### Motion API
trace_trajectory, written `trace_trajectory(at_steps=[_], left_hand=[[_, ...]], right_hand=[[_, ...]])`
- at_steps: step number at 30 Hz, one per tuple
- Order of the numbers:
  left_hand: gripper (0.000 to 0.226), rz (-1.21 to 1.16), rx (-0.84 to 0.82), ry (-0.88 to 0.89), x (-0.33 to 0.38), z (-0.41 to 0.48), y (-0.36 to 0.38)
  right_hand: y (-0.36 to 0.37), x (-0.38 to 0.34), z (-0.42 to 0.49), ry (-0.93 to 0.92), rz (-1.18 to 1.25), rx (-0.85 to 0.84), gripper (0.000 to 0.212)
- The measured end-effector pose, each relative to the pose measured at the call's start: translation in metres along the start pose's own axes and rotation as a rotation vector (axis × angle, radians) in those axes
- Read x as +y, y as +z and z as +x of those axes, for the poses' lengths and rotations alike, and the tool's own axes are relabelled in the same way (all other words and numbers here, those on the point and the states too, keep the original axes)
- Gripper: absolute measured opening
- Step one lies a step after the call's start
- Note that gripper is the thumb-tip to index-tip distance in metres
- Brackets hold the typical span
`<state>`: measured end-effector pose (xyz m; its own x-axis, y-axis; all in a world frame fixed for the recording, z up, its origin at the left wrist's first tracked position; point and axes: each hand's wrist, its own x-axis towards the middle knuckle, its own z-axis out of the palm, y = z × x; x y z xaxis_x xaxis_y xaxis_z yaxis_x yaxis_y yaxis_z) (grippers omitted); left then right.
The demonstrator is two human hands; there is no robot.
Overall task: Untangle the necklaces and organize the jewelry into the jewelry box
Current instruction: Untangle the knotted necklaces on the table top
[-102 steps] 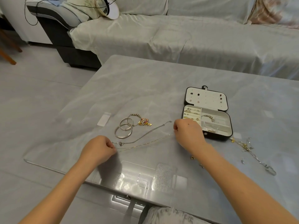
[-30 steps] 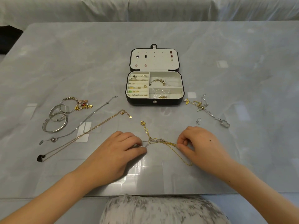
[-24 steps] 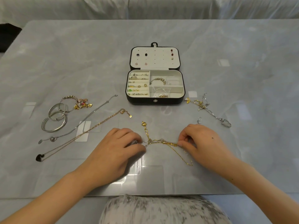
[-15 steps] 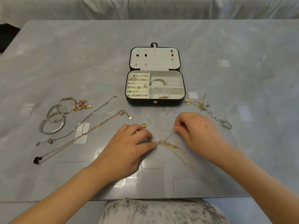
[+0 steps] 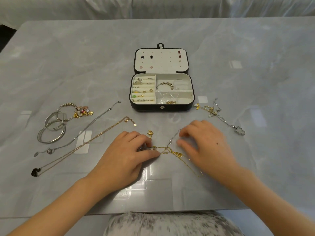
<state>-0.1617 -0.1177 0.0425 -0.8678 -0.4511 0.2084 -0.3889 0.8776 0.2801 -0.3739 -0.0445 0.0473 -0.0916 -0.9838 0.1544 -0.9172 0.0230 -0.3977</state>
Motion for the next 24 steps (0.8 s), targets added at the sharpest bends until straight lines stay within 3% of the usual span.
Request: trace_trajectory(at_steps=[5,9,13,17,24], left_hand=[[0.024,-0.125,0.049,-0.242,0.006,0.014,-0.002],[0.018,-0.196,-0.012,-0.408,0.011,0.035,-0.003],[0.012,-0.212,-0.119,-0.454,0.011,0.044,-0.004],[0.008,-0.243,-0.163,-0.483,0.01,0.048,-0.005],[0.008,-0.227,-0.141,-0.489,0.011,0.048,-0.006]], right_hand=[[0.004,-0.011,-0.023,-0.055,0.056,-0.033,0.026],[0.008,-0.014,-0.022,-0.181,-0.038,0.009,0.025],[0.01,-0.01,-0.025,-0.218,-0.095,0.067,0.011],[0.007,-0.006,-0.03,-0.243,-0.055,0.049,0.025],[0.002,-0.001,-0.039,-0.236,-0.005,-0.001,0.029]])
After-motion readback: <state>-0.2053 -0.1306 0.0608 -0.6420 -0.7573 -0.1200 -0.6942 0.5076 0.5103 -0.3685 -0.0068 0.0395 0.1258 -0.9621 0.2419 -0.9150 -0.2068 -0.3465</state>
